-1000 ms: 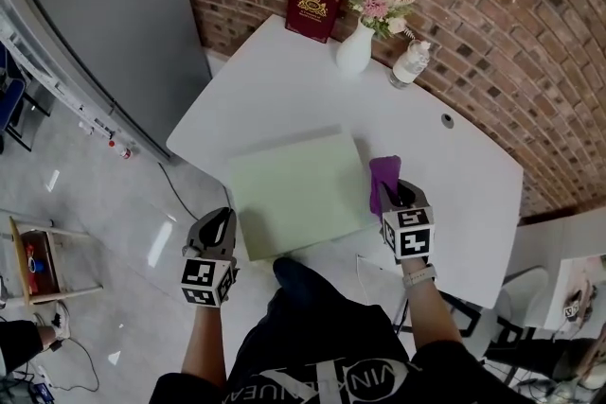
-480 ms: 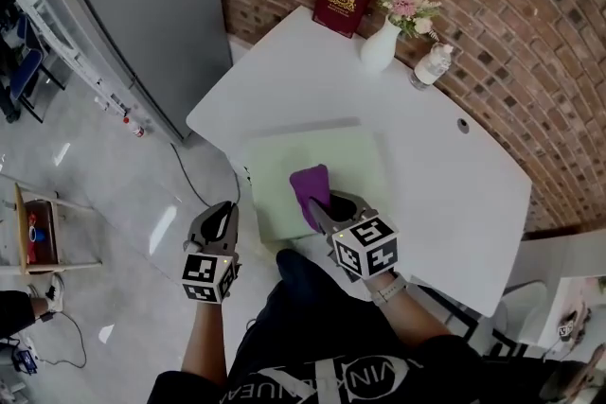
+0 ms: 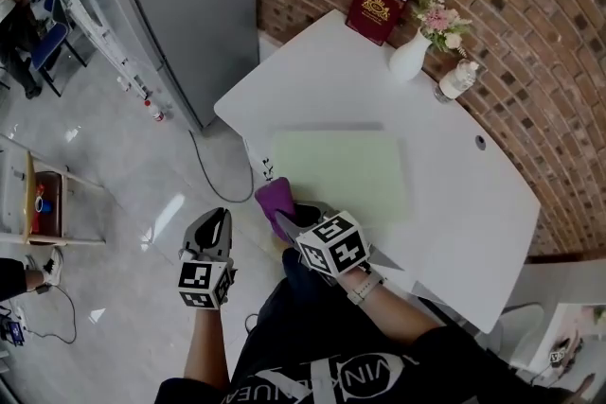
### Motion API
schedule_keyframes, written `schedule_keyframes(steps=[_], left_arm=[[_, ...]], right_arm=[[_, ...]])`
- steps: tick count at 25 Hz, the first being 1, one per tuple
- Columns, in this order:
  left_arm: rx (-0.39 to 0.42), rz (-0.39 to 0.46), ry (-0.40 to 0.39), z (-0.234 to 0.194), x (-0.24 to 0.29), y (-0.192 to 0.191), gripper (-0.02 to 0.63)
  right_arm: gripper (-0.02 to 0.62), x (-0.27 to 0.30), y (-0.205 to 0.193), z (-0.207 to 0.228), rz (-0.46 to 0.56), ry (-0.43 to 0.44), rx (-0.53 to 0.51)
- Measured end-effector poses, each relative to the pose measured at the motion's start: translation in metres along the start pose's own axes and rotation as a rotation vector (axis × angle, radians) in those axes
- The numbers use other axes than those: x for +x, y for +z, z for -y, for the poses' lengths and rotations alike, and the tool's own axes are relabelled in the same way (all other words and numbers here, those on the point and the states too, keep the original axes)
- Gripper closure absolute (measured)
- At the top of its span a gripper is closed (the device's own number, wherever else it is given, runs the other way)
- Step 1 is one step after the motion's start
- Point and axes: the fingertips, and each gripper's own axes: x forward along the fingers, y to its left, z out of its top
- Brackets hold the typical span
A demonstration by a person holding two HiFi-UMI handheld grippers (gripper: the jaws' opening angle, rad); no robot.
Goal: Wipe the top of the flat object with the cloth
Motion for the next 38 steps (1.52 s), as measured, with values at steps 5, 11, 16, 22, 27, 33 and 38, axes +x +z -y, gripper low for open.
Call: schedule_keyframes(steps=[5, 11, 16, 22, 27, 33, 38], left_arm=[[-0.011, 0.000, 0.012, -0.003, -0.003, -0.007, 0.574], [0.012, 0.002, -0.042, 0.013, 0.015, 0.000, 0.574], [0.037, 0.006, -0.104, 0.036, 0.036, 0.008, 0.574], [0.062, -0.003, -0.159, 0.058, 0.055, 0.012, 0.574], [0.073, -0.006, -0.182, 0.068, 0.066, 0.015, 0.574], [0.083, -0.018, -0.201, 0.077, 0.072, 0.016, 0.574], [0.083, -0.033, -0.200, 0.077, 0.071, 0.012, 0.574]], right_arm=[[0.517, -0.006, -0.015, 0.019, -0.022, -0.047, 0.007], [0.517, -0.033, -0.028, 0.052, 0.007, -0.128, 0.071], [0.517, -0.061, -0.041, 0.081, 0.027, -0.193, 0.111], [0.517, -0.094, -0.055, 0.116, 0.051, -0.277, 0.163], [0.517, -0.124, -0.069, 0.147, 0.071, -0.350, 0.219], [0.517, -0.161, -0.085, 0.184, 0.087, -0.447, 0.284], [0.517, -0.183, -0.095, 0.207, 0.100, -0.497, 0.329]])
